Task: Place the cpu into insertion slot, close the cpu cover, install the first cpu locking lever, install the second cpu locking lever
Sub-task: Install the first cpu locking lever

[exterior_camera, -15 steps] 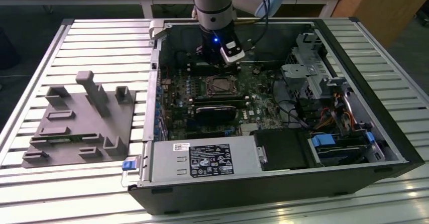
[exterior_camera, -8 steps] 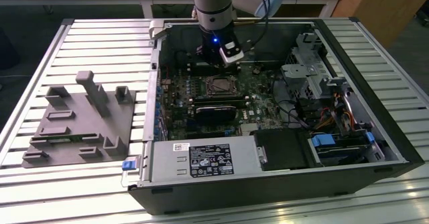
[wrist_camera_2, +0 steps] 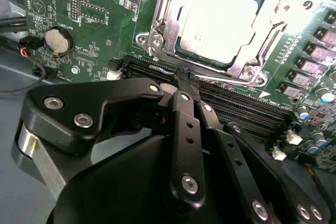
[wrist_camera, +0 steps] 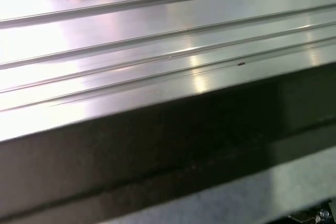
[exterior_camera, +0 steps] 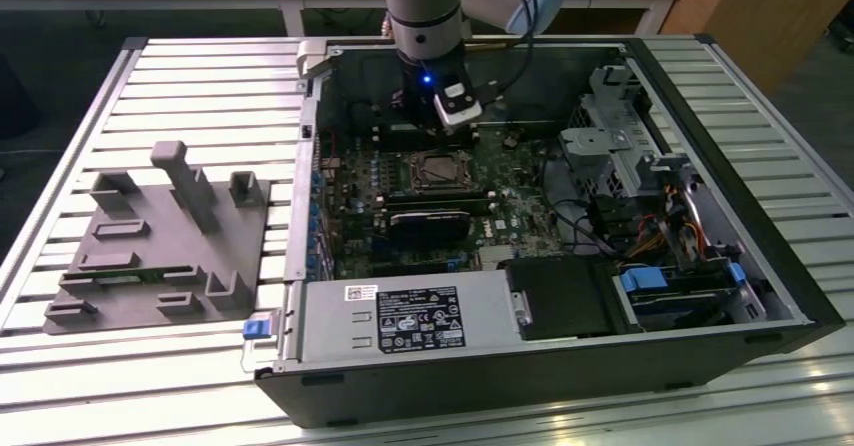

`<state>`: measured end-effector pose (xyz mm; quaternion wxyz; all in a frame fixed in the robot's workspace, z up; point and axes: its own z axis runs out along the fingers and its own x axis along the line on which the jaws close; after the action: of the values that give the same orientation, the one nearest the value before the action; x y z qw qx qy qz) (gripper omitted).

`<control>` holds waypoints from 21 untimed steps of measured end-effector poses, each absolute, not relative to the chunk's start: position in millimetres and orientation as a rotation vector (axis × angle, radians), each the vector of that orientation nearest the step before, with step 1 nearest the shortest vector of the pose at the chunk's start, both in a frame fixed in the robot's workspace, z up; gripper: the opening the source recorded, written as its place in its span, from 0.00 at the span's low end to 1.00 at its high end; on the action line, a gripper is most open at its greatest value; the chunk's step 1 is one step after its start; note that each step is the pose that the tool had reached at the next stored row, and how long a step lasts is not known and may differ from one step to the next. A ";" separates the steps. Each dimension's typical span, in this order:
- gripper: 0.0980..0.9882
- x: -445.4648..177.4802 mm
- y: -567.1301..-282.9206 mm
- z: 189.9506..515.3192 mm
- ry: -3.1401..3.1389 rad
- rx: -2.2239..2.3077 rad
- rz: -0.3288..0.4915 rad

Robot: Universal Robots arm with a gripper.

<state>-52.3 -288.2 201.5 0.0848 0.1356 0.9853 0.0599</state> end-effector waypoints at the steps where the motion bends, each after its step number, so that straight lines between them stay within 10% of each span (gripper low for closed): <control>1: 0.01 -52.3 -287.7 201.4 2.938 0.411 0.178; 21: 0.01 -52.3 -285.8 196.8 2.896 0.608 0.160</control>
<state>-52.3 -285.8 196.8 0.0888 0.2044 0.9734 0.0539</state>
